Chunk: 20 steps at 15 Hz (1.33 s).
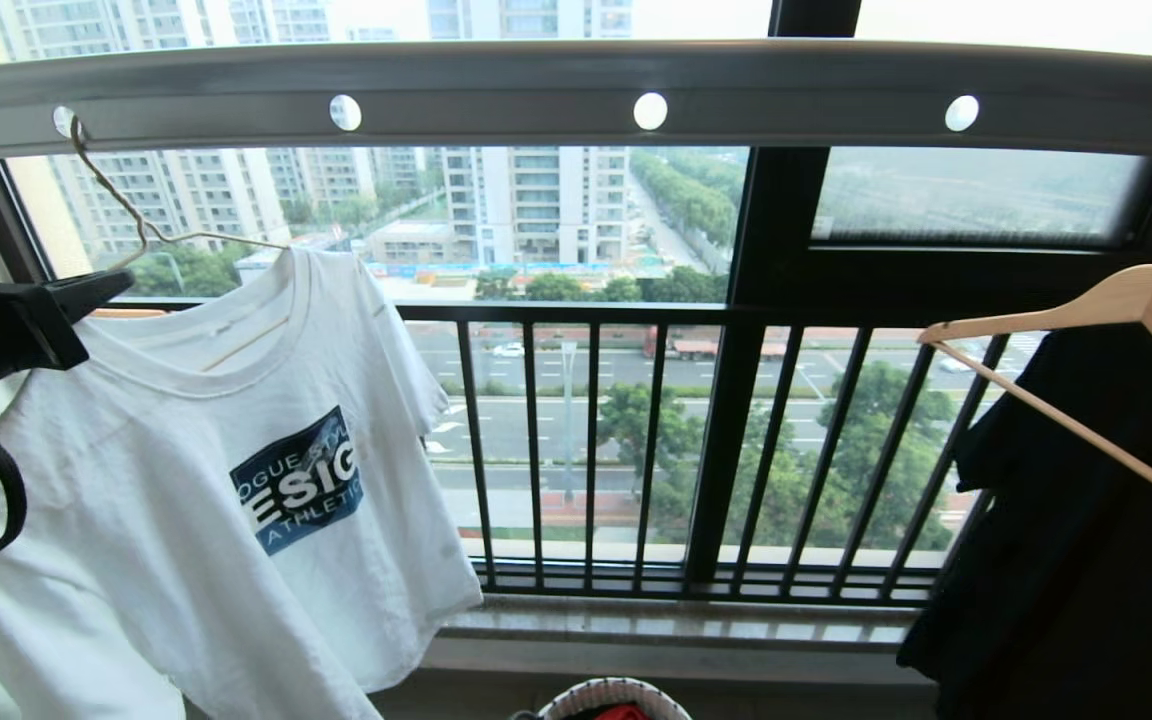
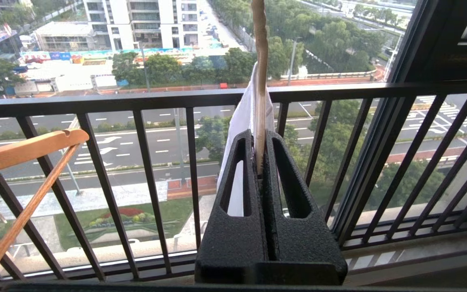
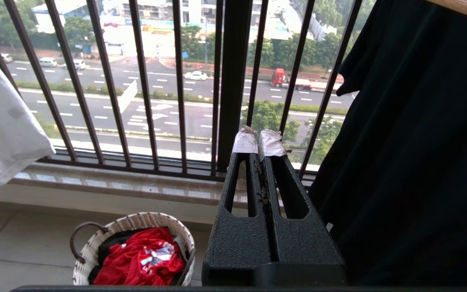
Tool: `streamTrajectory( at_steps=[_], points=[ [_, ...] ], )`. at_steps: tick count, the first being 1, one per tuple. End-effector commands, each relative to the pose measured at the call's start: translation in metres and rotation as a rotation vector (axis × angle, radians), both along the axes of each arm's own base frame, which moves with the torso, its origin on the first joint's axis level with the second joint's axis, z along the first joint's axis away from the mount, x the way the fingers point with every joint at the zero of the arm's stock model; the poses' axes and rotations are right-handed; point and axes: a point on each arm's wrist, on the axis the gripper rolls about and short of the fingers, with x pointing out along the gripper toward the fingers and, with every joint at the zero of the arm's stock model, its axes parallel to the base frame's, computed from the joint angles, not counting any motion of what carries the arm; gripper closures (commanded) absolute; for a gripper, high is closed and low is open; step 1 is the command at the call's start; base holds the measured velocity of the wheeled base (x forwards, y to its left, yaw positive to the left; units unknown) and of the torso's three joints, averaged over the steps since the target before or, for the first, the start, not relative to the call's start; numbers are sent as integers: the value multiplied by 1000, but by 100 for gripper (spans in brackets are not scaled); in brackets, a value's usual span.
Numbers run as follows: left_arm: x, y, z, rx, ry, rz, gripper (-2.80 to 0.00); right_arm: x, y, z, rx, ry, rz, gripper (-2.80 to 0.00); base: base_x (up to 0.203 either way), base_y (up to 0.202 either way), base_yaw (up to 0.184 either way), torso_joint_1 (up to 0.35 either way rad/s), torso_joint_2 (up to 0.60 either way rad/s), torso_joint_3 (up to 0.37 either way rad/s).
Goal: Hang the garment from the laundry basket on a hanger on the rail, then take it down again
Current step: Take the clothes off the clothes rack
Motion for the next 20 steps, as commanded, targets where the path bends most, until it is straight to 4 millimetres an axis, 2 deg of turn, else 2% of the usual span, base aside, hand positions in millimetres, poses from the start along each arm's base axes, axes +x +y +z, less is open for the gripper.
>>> streamTrajectory(
  at_steps=[1, 3, 6, 15, 20],
  points=[
    [22, 8, -25, -6, -9, -7, 0, 0, 0, 0, -1, 3, 1, 0, 0, 0, 0, 0, 0, 0],
    [30, 11, -30, -23, -80, -17, 0, 0, 0, 0, -1, 1, 1, 0, 0, 0, 0, 0, 0, 0],
    [29, 10, -27, -78, -142, -39, 0, 0, 0, 0, -1, 1, 1, 0, 0, 0, 0, 0, 0, 0],
    [26, 12, -29, -73, -137, -47, 0, 0, 0, 0, -1, 1, 1, 0, 0, 0, 0, 0, 0, 0],
    [23, 20, -32, -54, -140, -63, 0, 0, 0, 0, -1, 1, 1, 0, 0, 0, 0, 0, 0, 0]
  ],
)
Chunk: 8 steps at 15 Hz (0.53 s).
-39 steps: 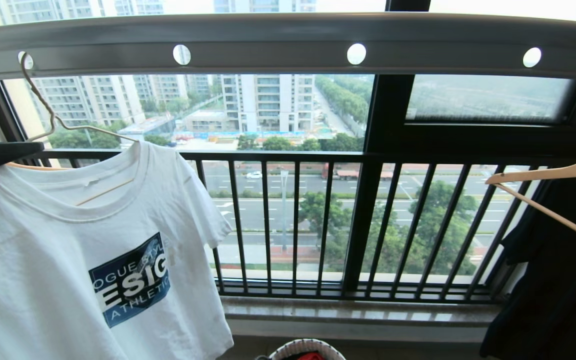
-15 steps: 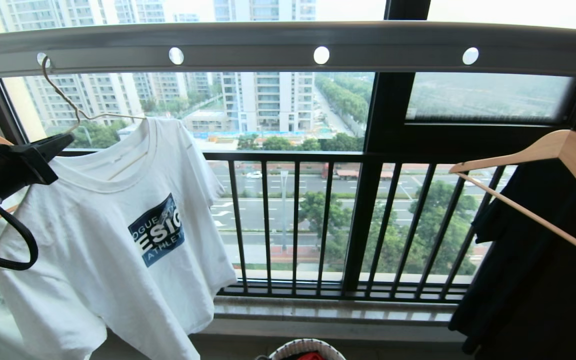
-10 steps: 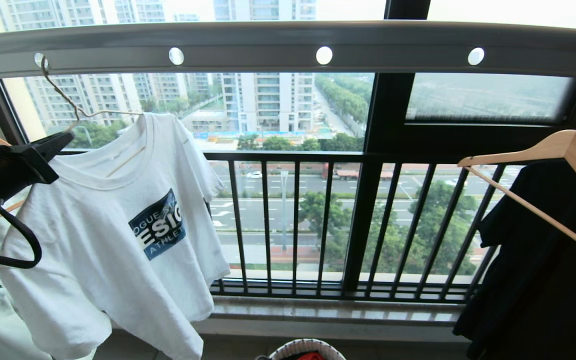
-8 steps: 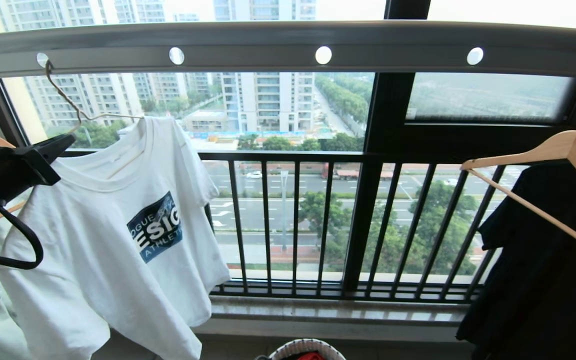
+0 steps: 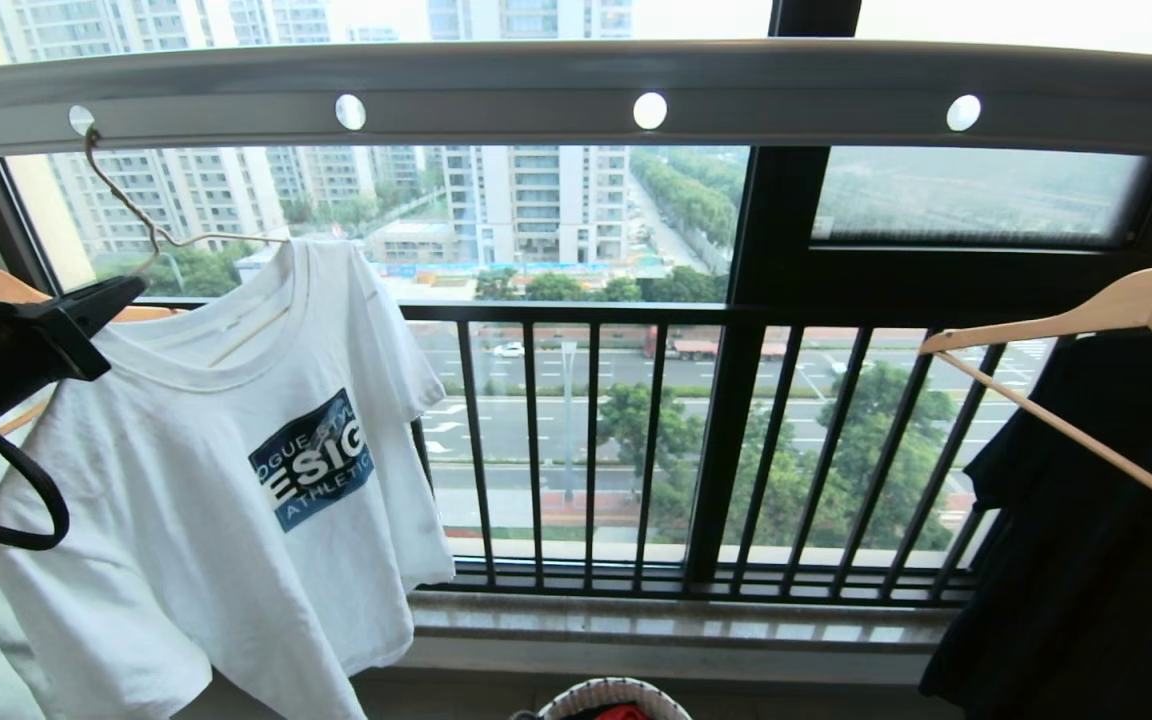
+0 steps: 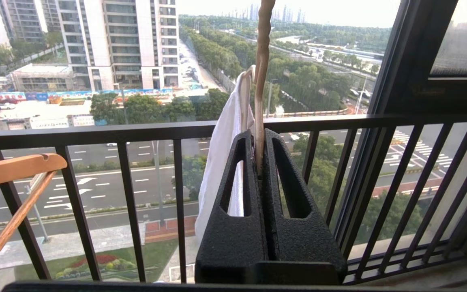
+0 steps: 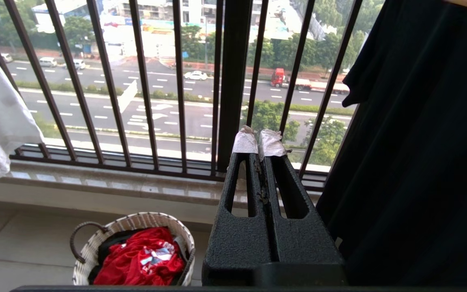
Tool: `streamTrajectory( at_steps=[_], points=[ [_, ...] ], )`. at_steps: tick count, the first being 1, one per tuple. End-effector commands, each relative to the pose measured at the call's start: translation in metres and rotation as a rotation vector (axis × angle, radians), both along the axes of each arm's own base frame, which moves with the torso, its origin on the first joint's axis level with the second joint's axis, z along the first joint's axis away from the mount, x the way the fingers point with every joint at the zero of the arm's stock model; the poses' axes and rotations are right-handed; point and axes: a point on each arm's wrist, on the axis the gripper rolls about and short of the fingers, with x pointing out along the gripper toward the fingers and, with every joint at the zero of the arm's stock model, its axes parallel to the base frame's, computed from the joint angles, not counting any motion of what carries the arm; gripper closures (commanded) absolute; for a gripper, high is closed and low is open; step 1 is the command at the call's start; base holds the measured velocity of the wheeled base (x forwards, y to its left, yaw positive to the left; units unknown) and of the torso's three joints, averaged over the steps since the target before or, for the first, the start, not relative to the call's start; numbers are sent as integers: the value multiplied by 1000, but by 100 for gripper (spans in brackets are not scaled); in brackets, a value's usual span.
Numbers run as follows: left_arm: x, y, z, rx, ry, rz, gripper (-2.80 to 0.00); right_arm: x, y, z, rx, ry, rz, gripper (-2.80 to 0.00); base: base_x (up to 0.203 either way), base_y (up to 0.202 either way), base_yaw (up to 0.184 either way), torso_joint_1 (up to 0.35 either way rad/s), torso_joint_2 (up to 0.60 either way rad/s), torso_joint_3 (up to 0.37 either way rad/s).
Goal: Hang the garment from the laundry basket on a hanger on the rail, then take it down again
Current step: Take the clothes off the clothes rack
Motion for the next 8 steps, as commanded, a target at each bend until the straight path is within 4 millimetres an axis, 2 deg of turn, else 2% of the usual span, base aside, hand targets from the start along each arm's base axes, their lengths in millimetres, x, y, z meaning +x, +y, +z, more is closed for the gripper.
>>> streamTrajectory(
  at_steps=[1, 5, 8],
  points=[
    [-3, 7, -1, 16, -20, 4, 0, 0, 0, 0, -1, 1, 1, 0, 0, 0, 0, 0, 0, 0],
    [-15, 24, -1, 60, -25, -22, 0, 0, 0, 0, -1, 1, 1, 0, 0, 0, 0, 0, 0, 0],
    [-16, 36, -2, 63, -23, 9, 0, 0, 0, 0, -1, 2, 1, 0, 0, 0, 0, 0, 0, 0]
  ],
)
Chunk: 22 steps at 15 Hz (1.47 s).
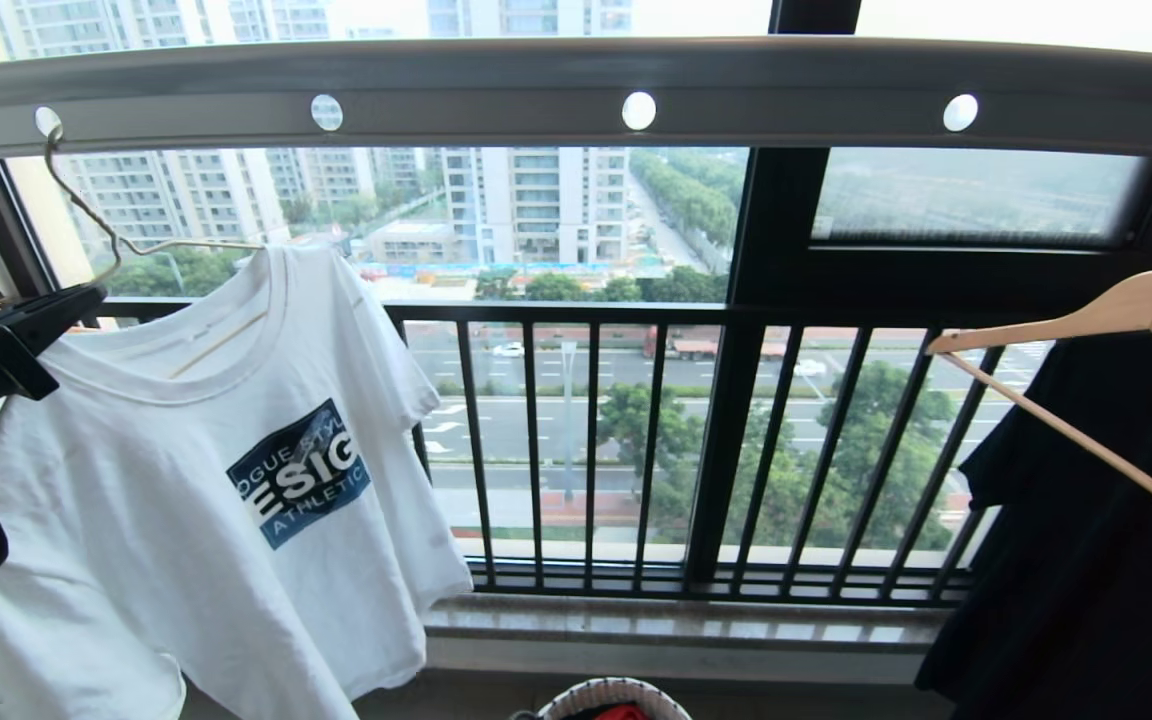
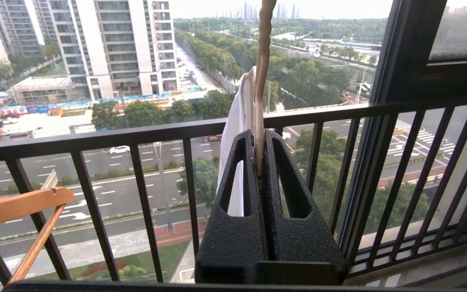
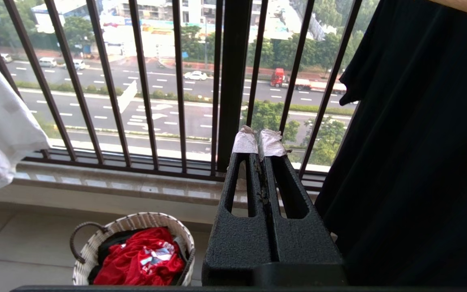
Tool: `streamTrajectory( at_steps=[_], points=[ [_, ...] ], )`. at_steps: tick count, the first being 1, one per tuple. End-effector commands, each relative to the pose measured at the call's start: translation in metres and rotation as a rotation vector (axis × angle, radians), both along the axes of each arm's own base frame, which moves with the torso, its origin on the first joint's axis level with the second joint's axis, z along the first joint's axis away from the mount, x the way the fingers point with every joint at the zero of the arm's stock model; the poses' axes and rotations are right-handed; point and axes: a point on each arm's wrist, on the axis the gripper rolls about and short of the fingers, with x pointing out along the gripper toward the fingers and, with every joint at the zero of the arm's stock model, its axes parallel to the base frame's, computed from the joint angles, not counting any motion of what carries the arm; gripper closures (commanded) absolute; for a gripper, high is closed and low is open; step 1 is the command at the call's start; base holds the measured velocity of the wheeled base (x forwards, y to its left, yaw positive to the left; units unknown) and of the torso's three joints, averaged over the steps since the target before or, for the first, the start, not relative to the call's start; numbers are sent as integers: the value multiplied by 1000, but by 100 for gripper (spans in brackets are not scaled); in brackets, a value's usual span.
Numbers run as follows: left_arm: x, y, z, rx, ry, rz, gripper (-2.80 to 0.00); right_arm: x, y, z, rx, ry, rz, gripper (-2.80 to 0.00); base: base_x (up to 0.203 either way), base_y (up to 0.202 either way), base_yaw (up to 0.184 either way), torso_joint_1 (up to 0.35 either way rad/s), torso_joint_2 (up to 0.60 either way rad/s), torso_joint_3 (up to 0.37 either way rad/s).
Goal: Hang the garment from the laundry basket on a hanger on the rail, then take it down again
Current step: Take the clothes off the clothes rack
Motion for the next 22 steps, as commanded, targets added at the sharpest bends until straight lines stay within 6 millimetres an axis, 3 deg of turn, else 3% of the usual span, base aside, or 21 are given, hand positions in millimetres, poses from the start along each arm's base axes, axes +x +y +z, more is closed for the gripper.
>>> streamTrajectory(
  at_steps=[1, 12, 22],
  points=[
    [0, 10, -2, 8, -12, 26, 0, 0, 0, 0, -1, 1, 1, 0, 0, 0, 0, 0, 0, 0],
    [-8, 27, -3, 76, -57, 18, 0, 0, 0, 0, -1, 1, 1, 0, 0, 0, 0, 0, 0, 0],
    [-16, 31, 2, 89, -72, 40, 0, 0, 0, 0, -1, 2, 1, 0, 0, 0, 0, 0, 0, 0]
  ],
)
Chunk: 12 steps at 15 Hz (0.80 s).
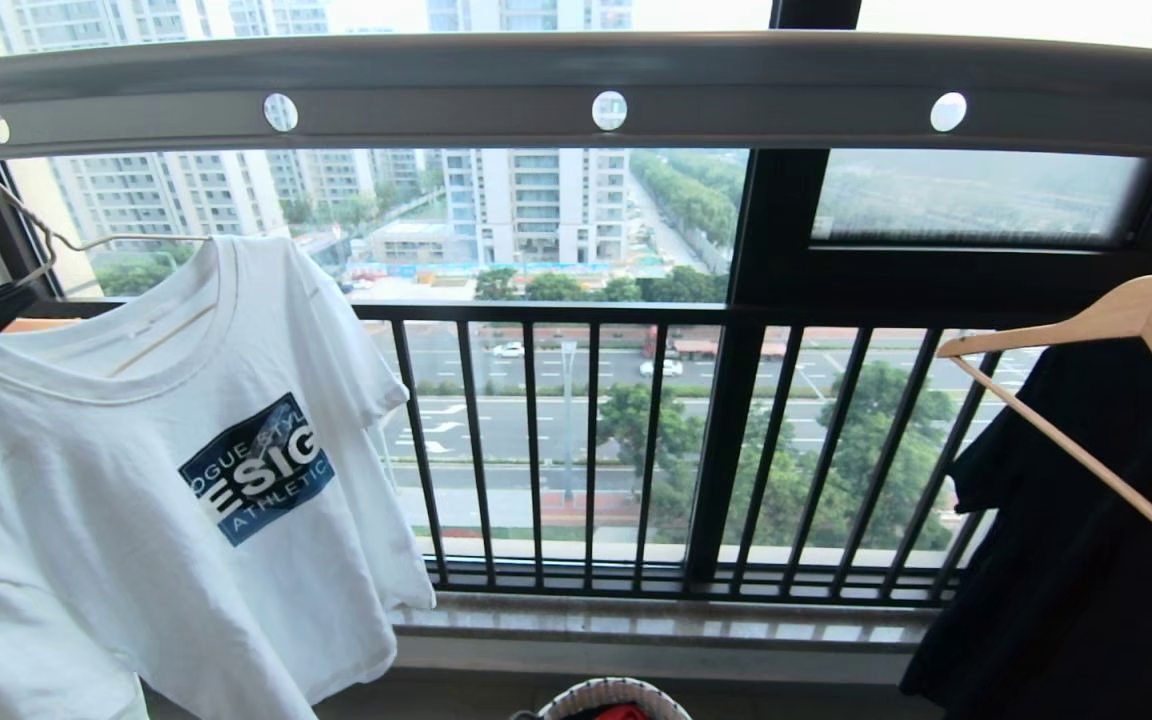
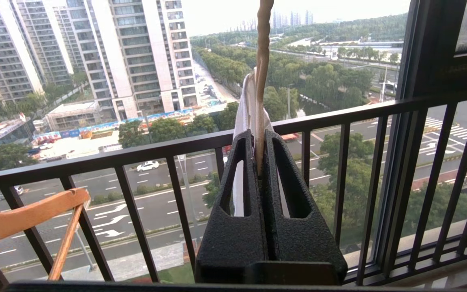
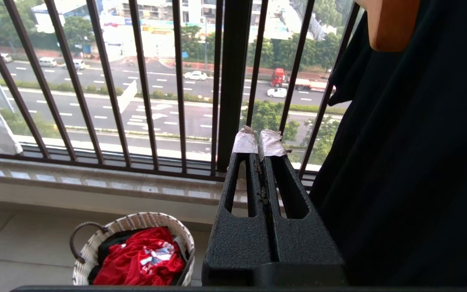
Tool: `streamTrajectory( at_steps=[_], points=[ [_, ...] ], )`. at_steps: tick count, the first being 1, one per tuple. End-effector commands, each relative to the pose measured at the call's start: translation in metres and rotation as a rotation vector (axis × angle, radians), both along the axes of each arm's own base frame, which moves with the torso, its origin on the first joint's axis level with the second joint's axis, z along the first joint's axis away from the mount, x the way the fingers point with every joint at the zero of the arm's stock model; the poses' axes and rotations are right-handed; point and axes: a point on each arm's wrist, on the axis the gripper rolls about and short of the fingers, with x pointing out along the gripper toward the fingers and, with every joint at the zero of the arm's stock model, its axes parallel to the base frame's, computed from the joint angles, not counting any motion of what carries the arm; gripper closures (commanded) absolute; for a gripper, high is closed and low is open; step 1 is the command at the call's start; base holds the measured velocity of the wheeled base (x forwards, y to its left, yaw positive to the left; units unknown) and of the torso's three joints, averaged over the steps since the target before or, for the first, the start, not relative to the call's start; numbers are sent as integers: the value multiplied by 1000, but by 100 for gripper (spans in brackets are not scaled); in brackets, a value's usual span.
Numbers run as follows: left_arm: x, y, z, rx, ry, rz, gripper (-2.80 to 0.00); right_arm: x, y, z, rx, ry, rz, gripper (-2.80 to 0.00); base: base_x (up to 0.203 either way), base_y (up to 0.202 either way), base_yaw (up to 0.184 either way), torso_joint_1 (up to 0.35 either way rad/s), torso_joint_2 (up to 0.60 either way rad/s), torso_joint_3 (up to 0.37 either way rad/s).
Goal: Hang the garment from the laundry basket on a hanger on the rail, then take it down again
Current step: Take the clothes off the clothes rack
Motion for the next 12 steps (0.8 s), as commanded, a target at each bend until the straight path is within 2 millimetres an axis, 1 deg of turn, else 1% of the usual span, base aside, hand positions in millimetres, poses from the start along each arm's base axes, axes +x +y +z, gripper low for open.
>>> streamTrajectory(
  at_steps=[1, 8, 12],
  points=[
    [-2, 1, 1, 5, -5, 2, 0, 0, 0, 0, -1, 1, 1, 0, 0, 0, 0, 0, 0, 0],
    [-10, -4, 7, 9, -10, -15, 0, 0, 0, 0, -1, 1, 1, 0, 0, 0, 0, 0, 0, 0],
    [-16, -6, 15, -1, -23, -18, 0, 0, 0, 0, -1, 1, 1, 0, 0, 0, 0, 0, 0, 0]
  ],
)
